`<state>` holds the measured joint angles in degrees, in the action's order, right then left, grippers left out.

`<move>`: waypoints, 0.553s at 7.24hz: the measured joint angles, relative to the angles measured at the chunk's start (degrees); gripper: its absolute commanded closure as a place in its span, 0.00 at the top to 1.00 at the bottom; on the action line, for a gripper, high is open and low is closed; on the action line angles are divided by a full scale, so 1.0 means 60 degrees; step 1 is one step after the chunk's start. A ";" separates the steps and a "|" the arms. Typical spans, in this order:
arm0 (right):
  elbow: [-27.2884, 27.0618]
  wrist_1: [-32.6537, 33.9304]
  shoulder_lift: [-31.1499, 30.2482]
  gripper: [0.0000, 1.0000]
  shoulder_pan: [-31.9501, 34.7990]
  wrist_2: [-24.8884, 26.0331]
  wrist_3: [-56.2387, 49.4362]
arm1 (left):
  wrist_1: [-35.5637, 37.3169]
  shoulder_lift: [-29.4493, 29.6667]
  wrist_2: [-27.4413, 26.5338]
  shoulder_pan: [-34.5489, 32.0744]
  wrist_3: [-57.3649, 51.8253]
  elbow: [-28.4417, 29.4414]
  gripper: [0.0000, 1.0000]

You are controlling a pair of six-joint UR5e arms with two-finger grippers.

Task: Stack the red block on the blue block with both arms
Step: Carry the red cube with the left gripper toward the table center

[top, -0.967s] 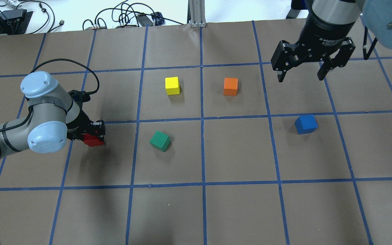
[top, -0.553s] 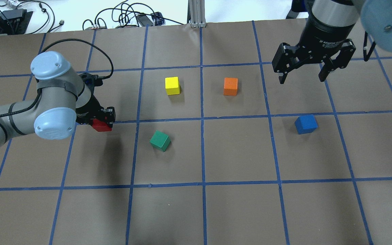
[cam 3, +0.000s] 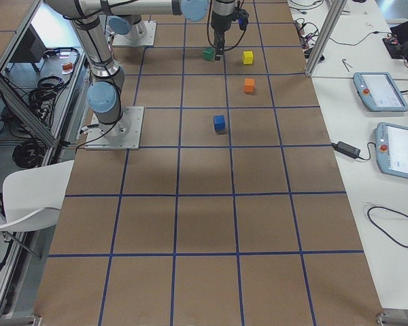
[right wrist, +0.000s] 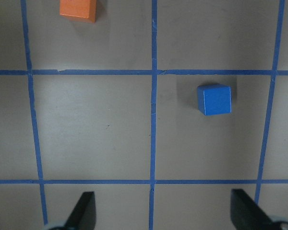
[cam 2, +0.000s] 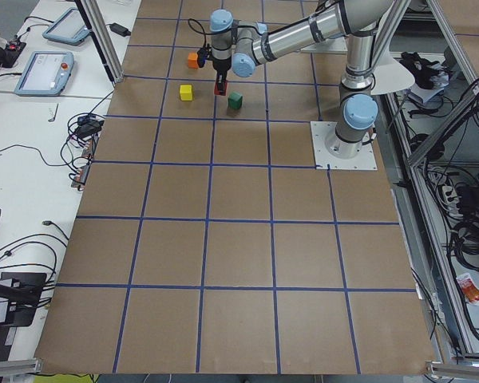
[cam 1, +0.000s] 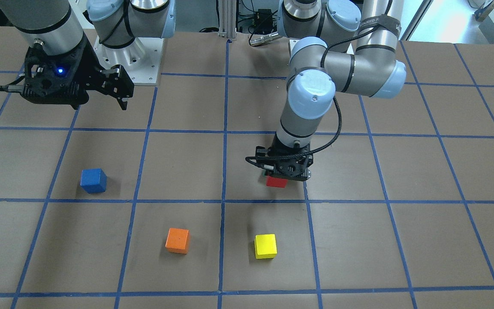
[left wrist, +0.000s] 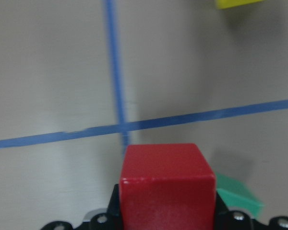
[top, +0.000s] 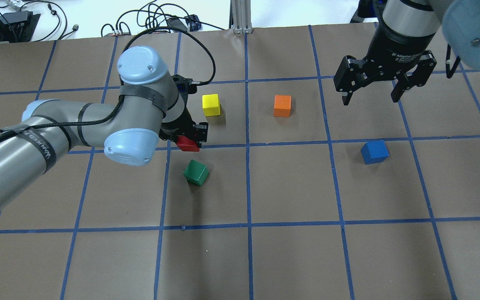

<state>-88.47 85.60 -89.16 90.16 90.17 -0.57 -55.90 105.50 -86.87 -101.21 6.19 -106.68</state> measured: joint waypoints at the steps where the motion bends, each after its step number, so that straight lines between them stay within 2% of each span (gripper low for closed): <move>1: -0.0004 0.0001 -0.0005 1.00 -0.0002 0.0000 -0.0003 | 0.0065 0.0351 0.0148 -0.0478 0.0782 0.0426 0.00; 4: -0.0018 -0.0012 0.0000 1.00 -0.0005 0.0004 -0.0011 | 0.0121 0.1889 0.0237 -0.1354 0.2540 0.1902 0.00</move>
<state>-88.58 85.53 -89.16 90.13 90.20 -0.64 -55.17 116.84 -85.45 -109.34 21.43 -95.27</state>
